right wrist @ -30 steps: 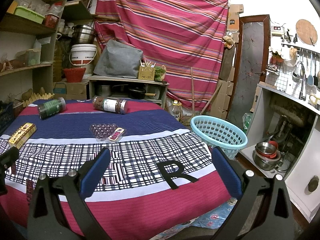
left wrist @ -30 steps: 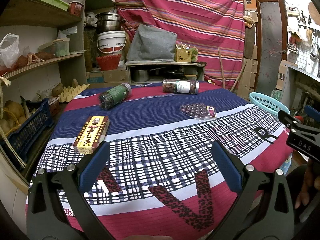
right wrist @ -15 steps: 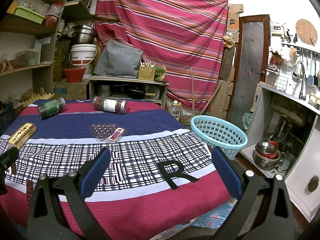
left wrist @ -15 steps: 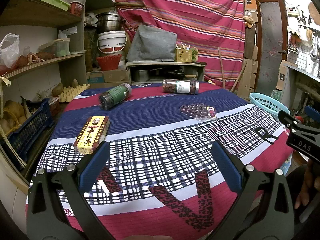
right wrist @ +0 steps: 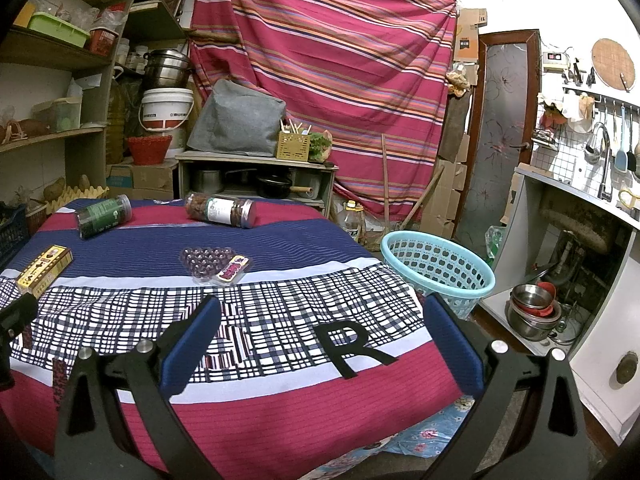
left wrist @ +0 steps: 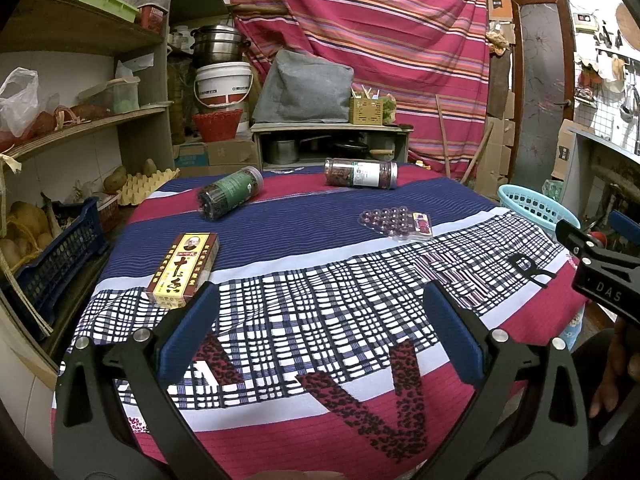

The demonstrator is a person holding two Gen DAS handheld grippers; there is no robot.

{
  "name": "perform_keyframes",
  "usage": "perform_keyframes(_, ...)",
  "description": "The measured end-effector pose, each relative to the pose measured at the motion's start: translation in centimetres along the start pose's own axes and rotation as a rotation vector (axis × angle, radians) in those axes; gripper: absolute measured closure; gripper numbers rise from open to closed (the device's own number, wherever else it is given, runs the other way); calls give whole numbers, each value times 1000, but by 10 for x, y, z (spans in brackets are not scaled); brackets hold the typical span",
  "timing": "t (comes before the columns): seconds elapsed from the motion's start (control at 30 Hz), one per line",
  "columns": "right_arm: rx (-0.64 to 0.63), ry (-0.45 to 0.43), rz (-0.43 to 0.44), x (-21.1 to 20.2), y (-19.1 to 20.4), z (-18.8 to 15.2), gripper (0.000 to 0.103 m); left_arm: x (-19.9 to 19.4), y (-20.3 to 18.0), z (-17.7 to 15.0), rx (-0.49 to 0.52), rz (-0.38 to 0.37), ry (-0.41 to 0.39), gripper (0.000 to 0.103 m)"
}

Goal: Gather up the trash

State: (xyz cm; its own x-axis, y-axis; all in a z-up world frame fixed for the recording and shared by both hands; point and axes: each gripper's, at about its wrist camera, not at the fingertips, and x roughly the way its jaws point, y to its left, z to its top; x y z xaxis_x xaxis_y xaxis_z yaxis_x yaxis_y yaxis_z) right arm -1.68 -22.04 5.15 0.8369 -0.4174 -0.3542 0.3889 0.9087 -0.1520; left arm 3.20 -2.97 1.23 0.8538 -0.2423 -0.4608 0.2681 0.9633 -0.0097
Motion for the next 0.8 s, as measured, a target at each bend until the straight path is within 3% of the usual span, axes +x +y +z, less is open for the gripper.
perform_keyframes(0.8,1,1,2,0,-1,0,5,0,-1,1,1,0,1,5)
